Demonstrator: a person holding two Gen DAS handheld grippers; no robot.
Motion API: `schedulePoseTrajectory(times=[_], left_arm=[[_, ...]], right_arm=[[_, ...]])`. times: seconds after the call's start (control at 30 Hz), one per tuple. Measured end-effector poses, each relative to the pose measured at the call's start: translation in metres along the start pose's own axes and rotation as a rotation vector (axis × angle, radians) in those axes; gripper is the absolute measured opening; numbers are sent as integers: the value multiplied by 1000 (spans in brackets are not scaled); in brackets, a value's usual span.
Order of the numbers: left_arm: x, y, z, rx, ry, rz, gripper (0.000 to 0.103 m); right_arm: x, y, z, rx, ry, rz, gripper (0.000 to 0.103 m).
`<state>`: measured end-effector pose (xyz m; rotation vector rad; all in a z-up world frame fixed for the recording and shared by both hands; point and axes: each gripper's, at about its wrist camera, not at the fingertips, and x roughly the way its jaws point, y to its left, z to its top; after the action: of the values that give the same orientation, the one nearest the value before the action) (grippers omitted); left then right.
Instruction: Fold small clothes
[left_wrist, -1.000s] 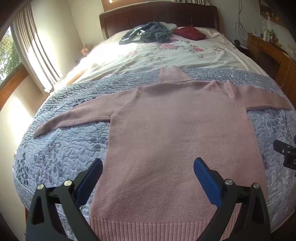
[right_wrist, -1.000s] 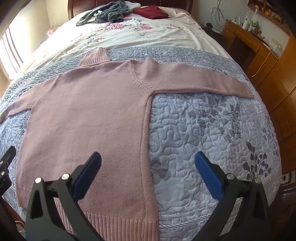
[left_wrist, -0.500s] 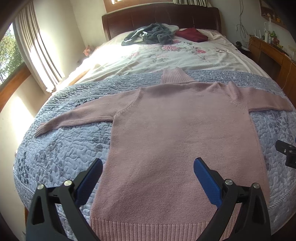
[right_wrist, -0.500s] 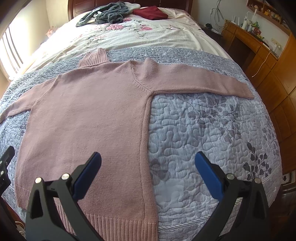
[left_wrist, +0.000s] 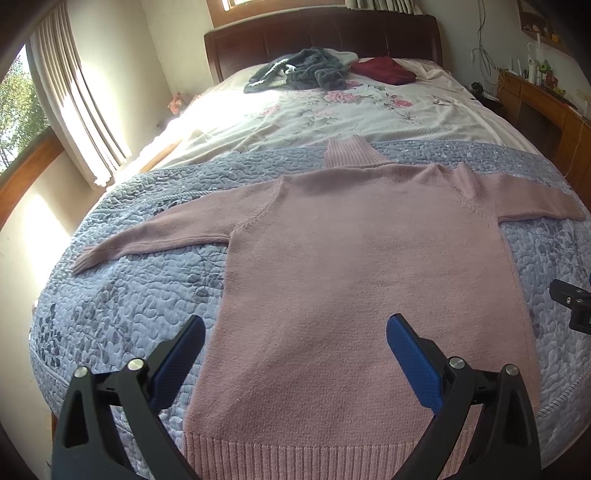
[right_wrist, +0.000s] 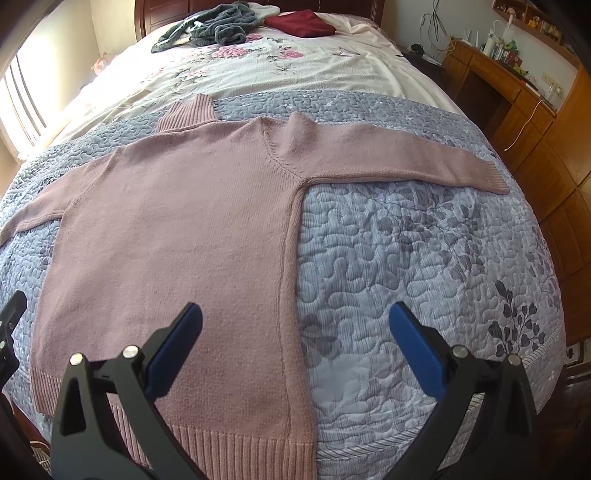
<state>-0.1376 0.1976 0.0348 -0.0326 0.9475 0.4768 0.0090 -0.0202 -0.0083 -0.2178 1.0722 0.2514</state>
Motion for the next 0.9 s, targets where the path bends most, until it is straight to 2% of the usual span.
schedulePoseTrajectory(times=[0.9], left_arm=[[2, 3, -3, 2, 1, 21, 99]], right_arm=[[-2, 1, 3, 3, -4, 4, 100]])
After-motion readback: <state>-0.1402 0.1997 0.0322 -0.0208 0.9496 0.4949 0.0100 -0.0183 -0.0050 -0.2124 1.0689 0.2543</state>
